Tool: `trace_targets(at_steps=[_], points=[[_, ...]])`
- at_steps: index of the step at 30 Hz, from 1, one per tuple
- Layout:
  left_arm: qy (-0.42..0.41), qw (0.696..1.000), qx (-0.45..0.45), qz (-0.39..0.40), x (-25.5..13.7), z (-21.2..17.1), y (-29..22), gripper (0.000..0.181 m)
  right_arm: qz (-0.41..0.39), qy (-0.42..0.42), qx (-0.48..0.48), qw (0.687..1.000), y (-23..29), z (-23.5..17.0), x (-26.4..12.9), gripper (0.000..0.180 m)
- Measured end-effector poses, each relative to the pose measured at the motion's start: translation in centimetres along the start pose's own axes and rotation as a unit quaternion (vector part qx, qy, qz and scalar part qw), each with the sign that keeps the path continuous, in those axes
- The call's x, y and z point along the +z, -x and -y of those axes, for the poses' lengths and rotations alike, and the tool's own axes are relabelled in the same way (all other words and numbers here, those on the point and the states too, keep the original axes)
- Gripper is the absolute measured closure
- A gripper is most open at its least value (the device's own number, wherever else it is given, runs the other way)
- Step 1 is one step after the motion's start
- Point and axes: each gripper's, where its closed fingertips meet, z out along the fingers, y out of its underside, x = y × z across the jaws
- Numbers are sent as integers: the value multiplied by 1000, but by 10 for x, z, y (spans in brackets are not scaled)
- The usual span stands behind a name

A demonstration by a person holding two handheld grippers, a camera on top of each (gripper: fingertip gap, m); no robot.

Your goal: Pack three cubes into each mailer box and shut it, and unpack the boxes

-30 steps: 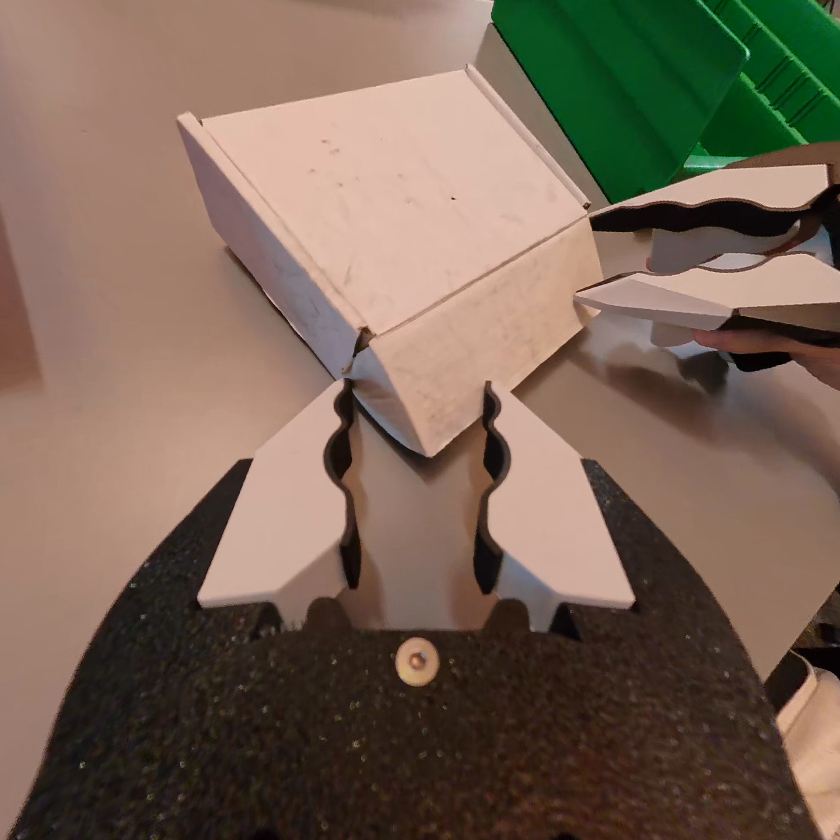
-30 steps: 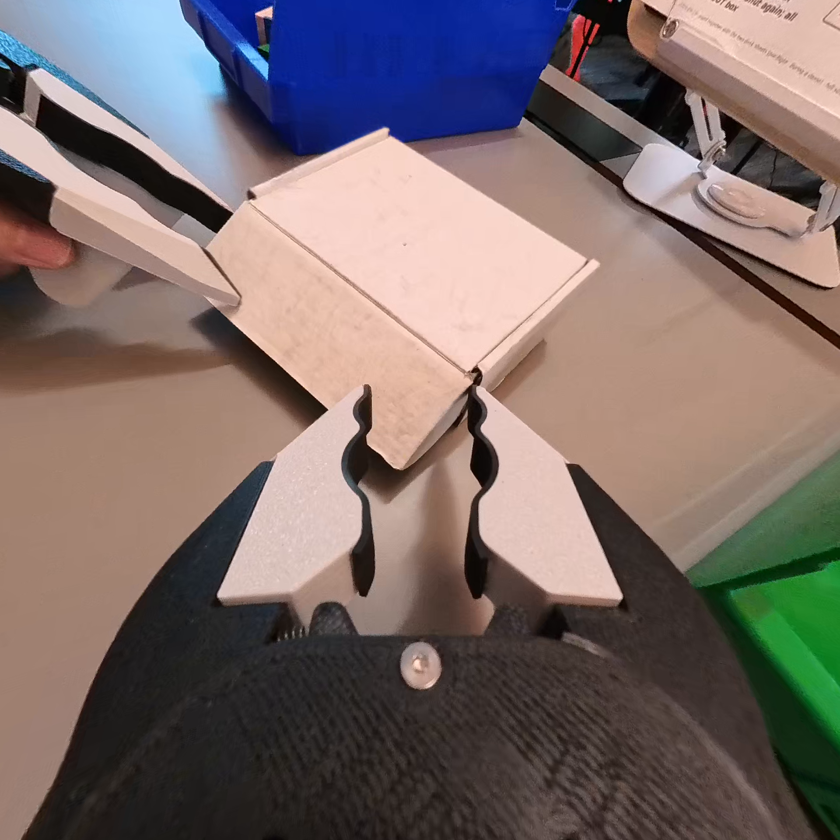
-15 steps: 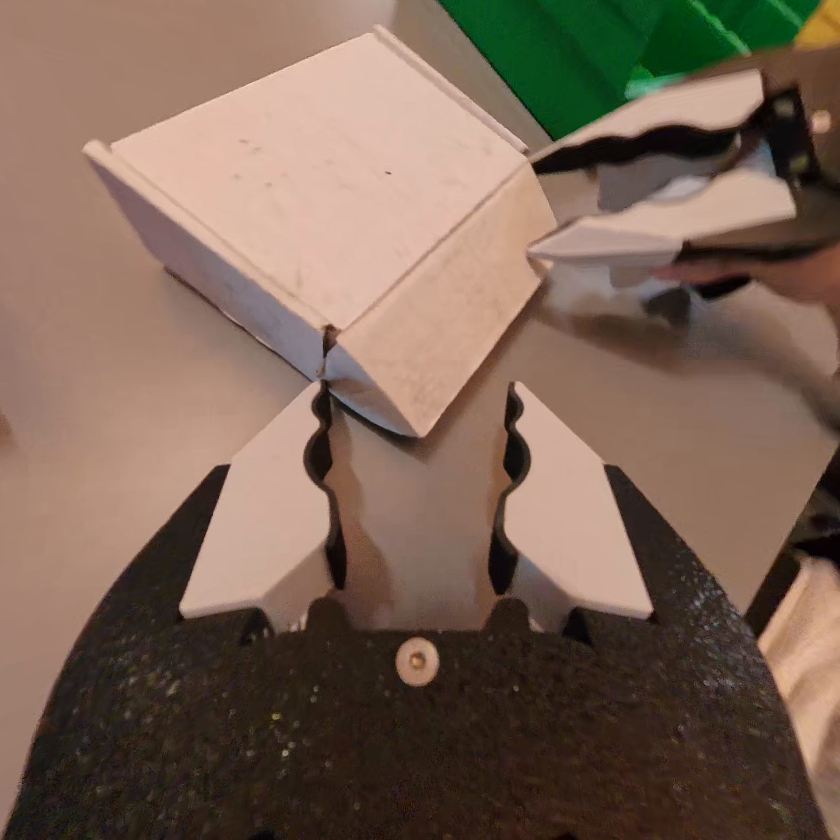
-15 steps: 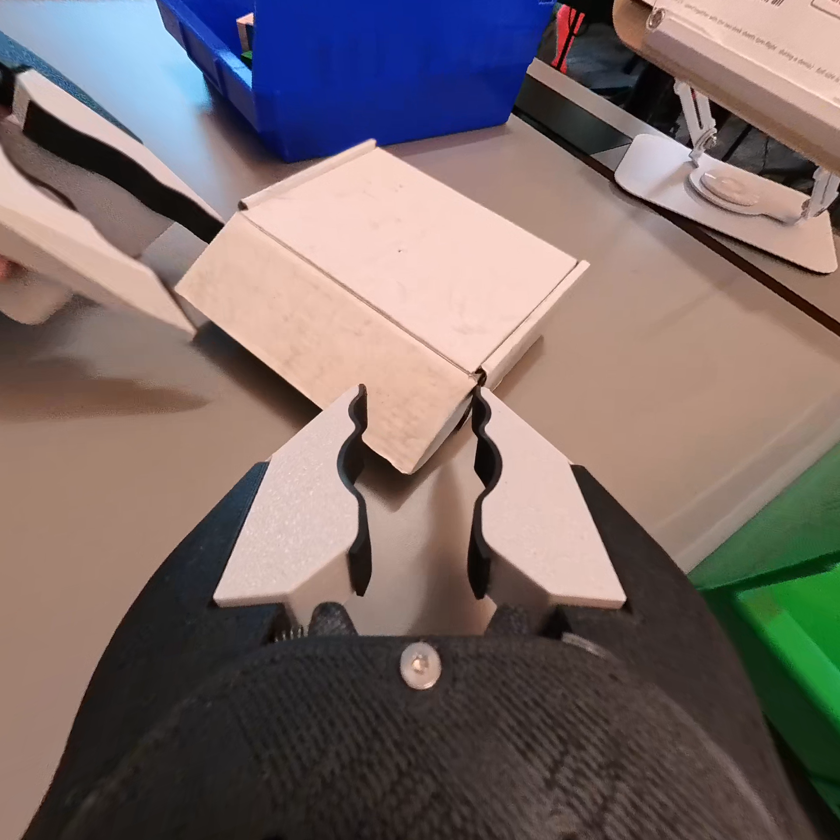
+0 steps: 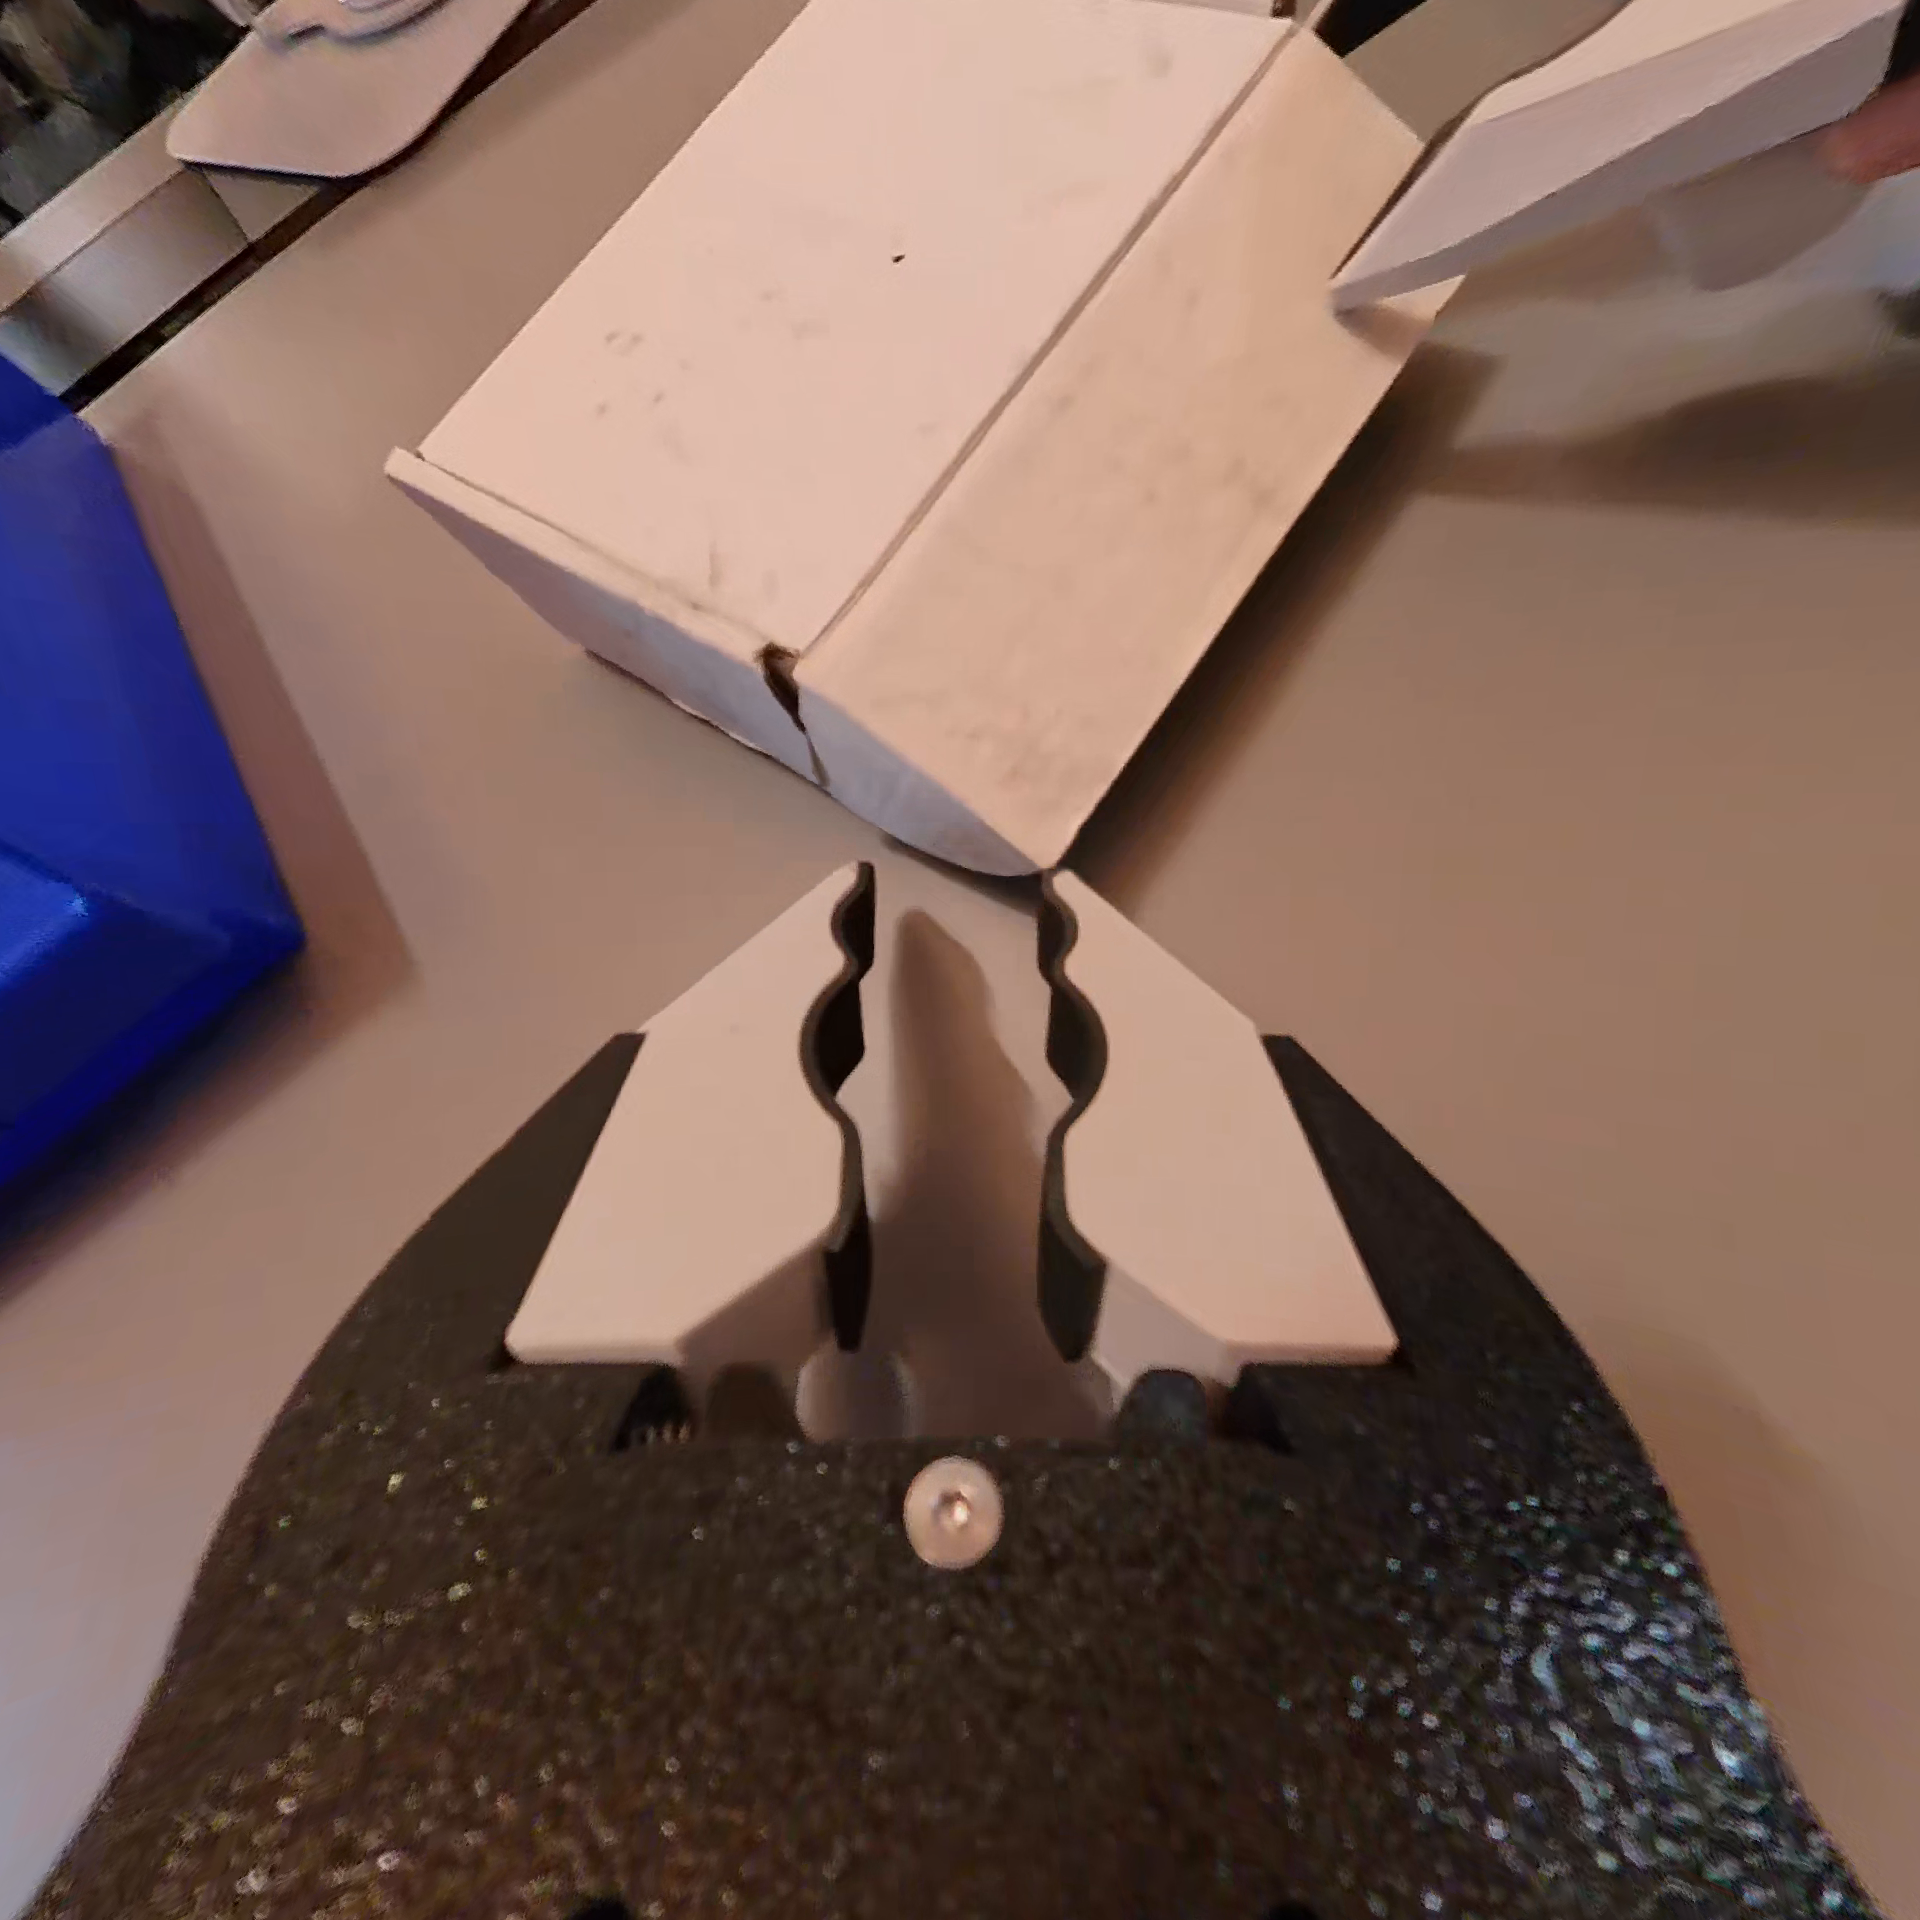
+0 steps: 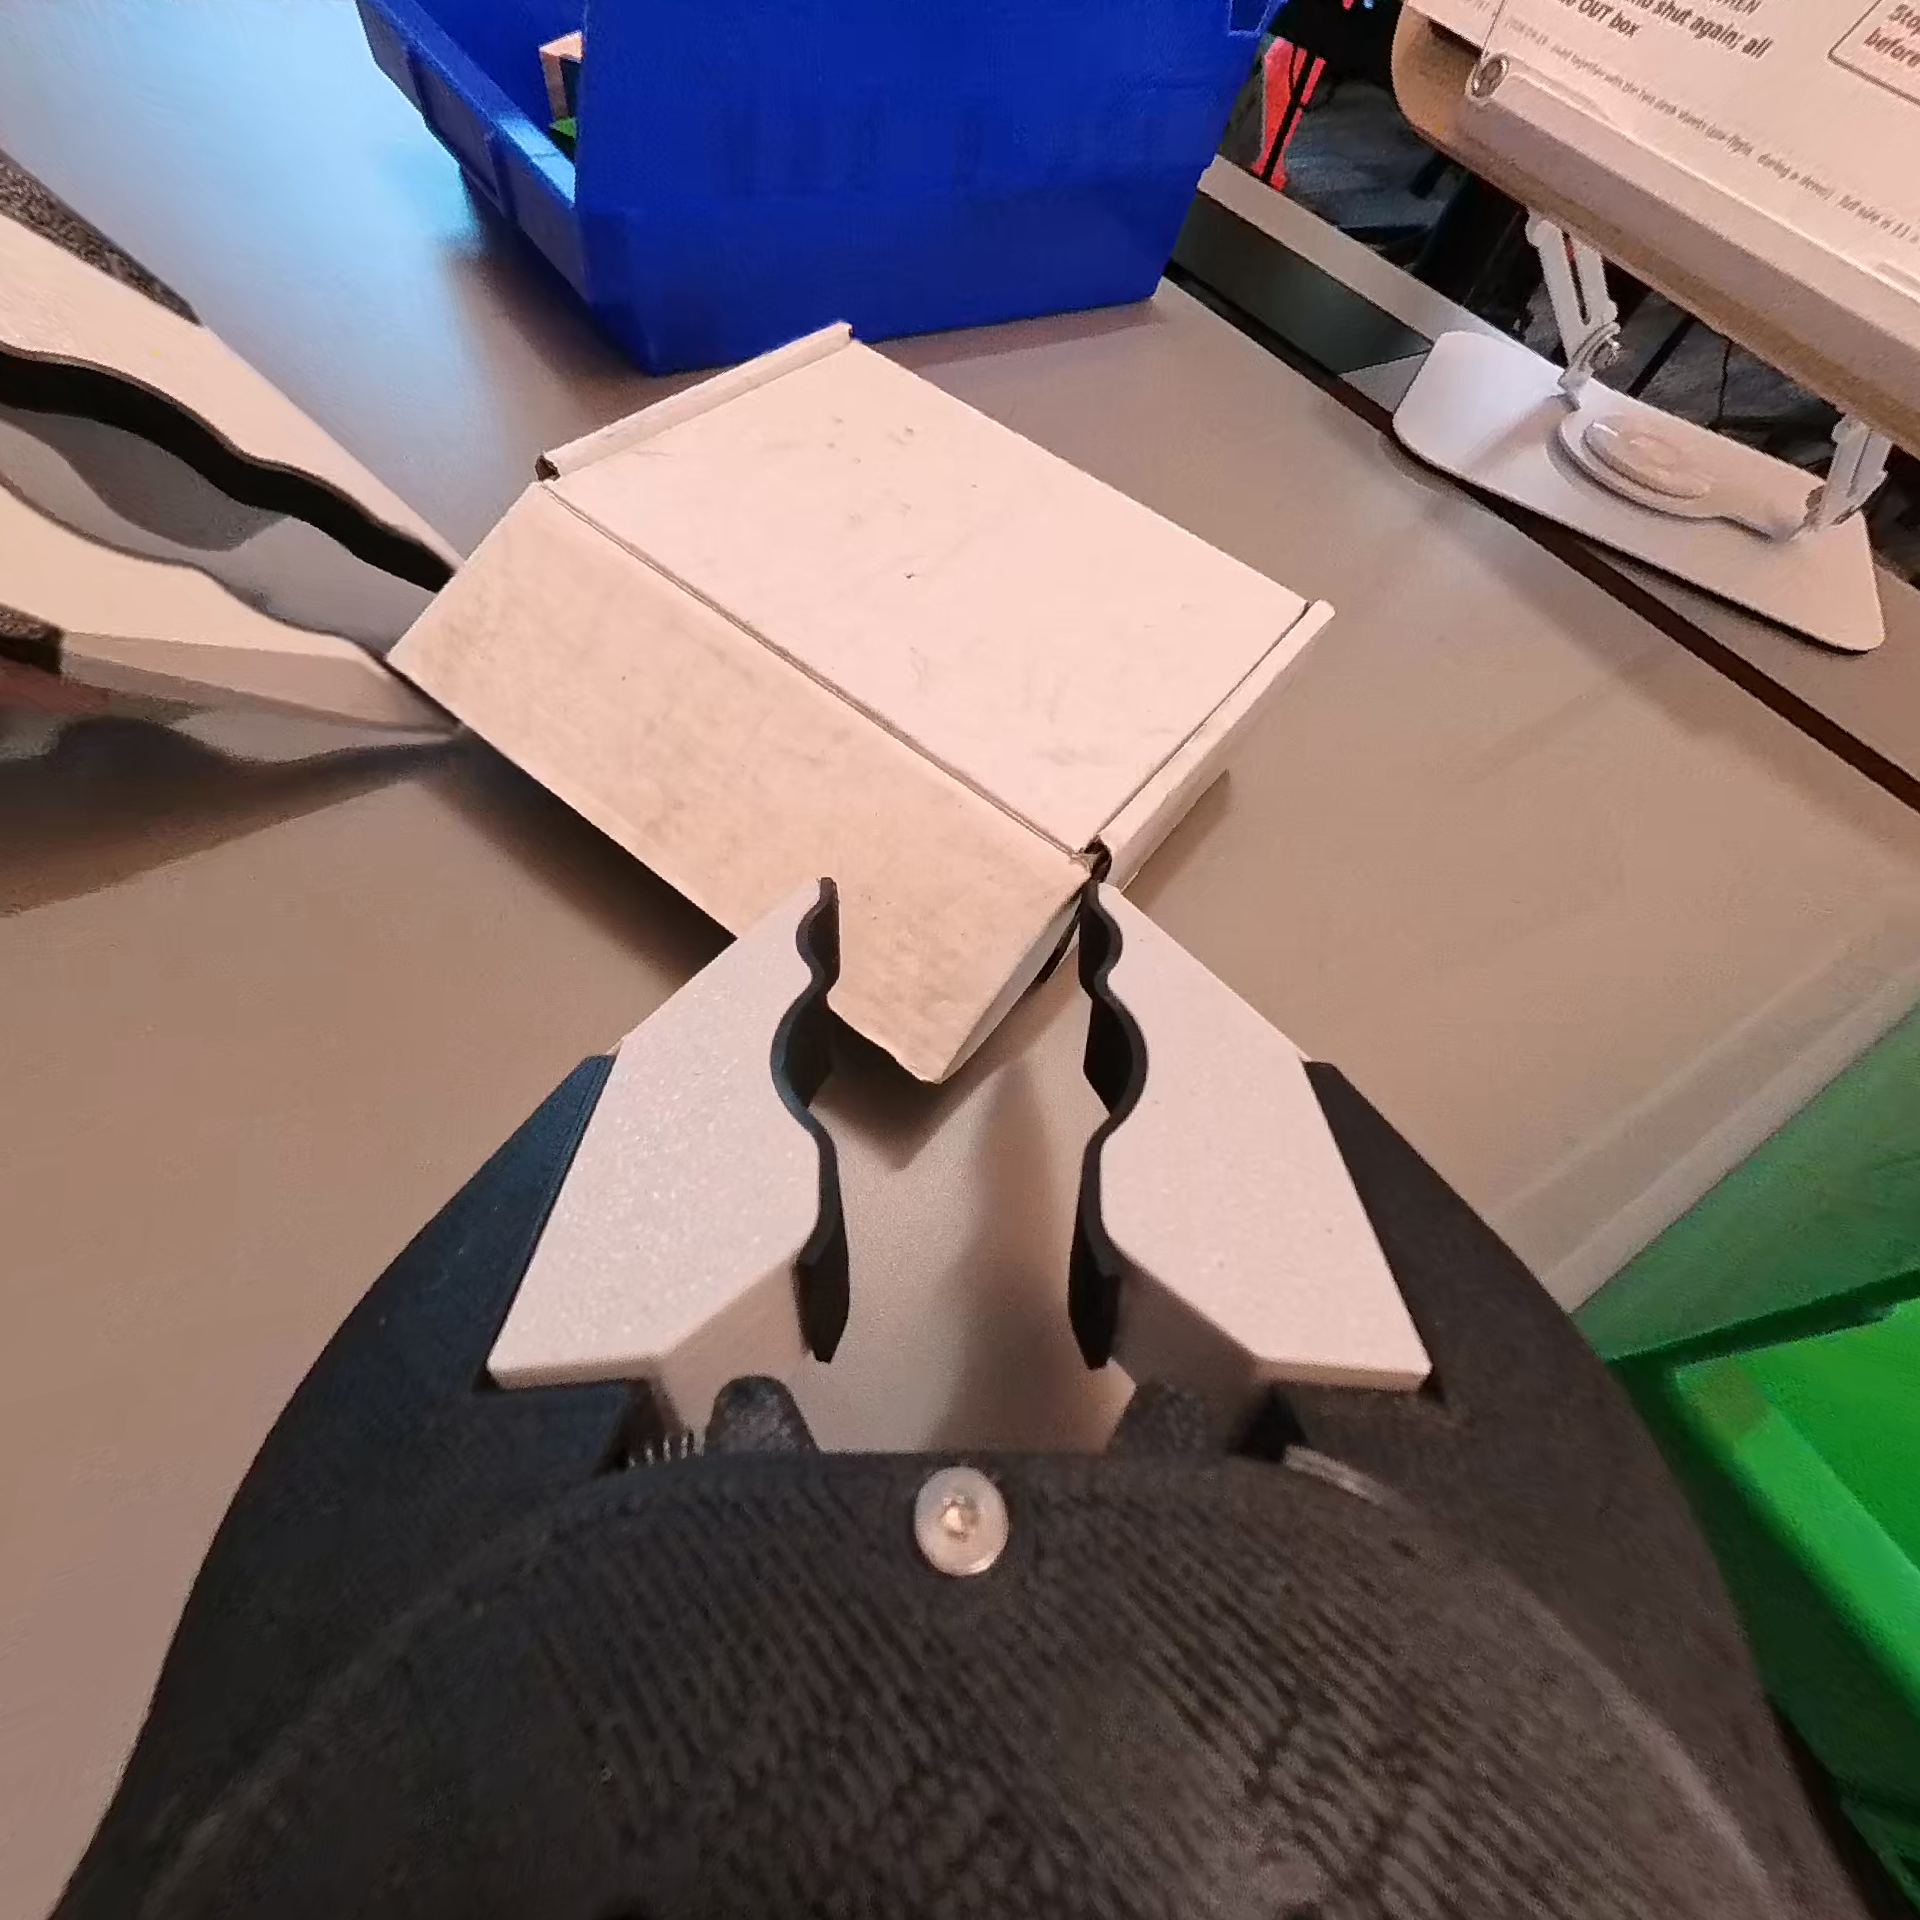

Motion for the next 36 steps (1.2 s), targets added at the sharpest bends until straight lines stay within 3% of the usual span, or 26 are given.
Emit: trace_targets(at_steps=[1, 9, 11, 24, 36], points=[[-1, 1000, 2, -7, 1, 1, -1, 157, -2, 0, 0, 1000, 0, 0, 0, 135], [-7, 999, 19, -30, 5, 4, -2, 160, -7, 2, -3, 1000, -3, -1, 0, 136], [-18, 998, 49, -40, 4, 6, -10, 133, -6, 2, -4, 1000, -3, -2, 0, 137], [-15, 969, 191, 153, 10, 12, 13, 165, -5, 2, -18, 1000, -3, -2, 0, 139], [-23, 997, 68, 33, 10, 13, 7, 168, -10, 5, -5, 1000, -3, -2, 1, 140]])
